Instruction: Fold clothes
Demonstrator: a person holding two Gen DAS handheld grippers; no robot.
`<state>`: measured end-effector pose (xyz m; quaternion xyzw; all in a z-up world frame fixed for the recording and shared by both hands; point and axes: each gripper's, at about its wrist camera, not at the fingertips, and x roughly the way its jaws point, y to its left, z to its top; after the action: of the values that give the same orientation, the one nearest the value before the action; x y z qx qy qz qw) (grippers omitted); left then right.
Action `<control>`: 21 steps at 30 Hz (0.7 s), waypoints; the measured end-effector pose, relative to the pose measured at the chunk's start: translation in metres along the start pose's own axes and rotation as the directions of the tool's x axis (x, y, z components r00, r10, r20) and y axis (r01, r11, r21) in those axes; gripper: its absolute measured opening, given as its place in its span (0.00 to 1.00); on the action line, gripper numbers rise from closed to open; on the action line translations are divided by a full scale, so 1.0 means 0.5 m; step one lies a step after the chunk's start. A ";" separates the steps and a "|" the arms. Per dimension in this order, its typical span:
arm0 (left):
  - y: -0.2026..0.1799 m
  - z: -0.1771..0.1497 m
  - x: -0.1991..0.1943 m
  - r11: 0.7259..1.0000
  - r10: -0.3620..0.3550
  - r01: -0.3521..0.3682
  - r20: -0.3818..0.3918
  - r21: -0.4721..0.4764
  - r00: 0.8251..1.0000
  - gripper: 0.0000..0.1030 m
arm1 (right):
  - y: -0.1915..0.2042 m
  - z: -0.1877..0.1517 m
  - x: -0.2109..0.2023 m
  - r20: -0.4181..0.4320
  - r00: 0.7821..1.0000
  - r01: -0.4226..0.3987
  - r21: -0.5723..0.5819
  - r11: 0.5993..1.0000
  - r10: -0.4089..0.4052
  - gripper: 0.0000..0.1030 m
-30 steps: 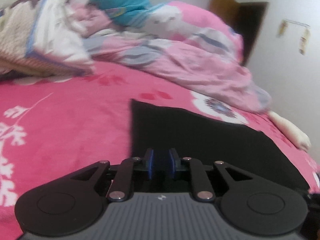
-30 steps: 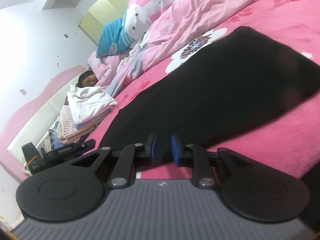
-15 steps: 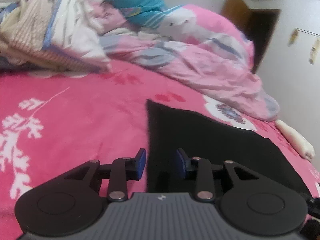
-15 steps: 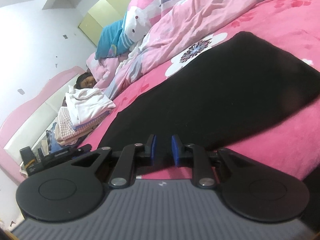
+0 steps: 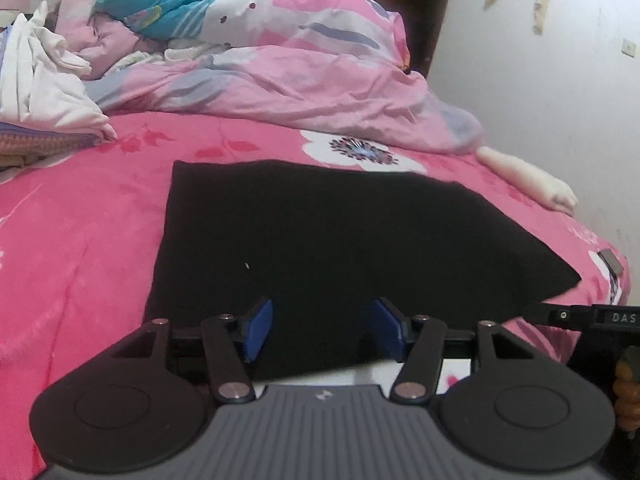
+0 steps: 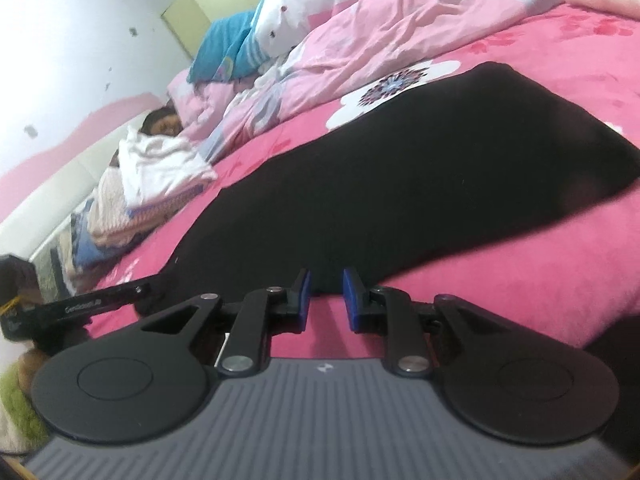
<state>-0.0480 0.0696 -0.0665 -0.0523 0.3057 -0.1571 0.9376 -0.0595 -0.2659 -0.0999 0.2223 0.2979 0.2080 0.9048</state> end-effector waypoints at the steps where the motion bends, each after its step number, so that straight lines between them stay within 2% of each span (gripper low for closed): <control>1: -0.002 -0.003 -0.004 1.000 0.003 -0.003 0.001 0.005 1.000 0.60 | 0.002 -0.003 -0.007 -0.007 1.000 -0.001 -0.002 1.000 0.001 0.19; 7: -0.020 -0.011 -0.026 0.999 0.013 -0.013 0.011 0.037 1.000 0.66 | 0.020 -0.004 -0.036 0.007 1.000 0.008 0.008 1.000 -0.008 0.31; 9: -0.028 -0.011 -0.031 0.999 0.012 -0.013 0.009 0.046 1.000 0.70 | 0.029 0.000 -0.044 0.019 1.000 0.012 0.000 1.000 -0.012 0.38; 10: -0.032 -0.011 -0.034 0.999 0.013 -0.014 0.006 0.051 1.000 0.74 | 0.034 0.002 -0.048 0.025 1.000 0.014 -0.004 1.000 -0.014 0.45; 14: -0.043 -0.014 -0.041 0.998 0.019 -0.019 -0.011 0.062 1.000 0.84 | 0.051 0.010 -0.062 0.052 0.998 0.026 -0.021 0.999 -0.025 0.58; 19: -0.046 -0.015 -0.053 0.998 0.042 -0.042 -0.010 0.049 0.999 0.92 | 0.055 0.020 -0.076 0.079 0.995 0.053 -0.003 0.999 -0.053 0.77; 21: -0.043 -0.014 -0.056 0.998 0.051 -0.050 -0.017 0.038 0.999 0.95 | 0.055 0.022 -0.078 0.086 0.994 0.061 0.006 0.998 -0.061 0.79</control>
<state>-0.0791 0.0581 -0.0523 -0.0254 0.3121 -0.1395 0.9394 -0.0880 -0.2665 -0.0597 0.2233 0.2656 0.1701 0.9223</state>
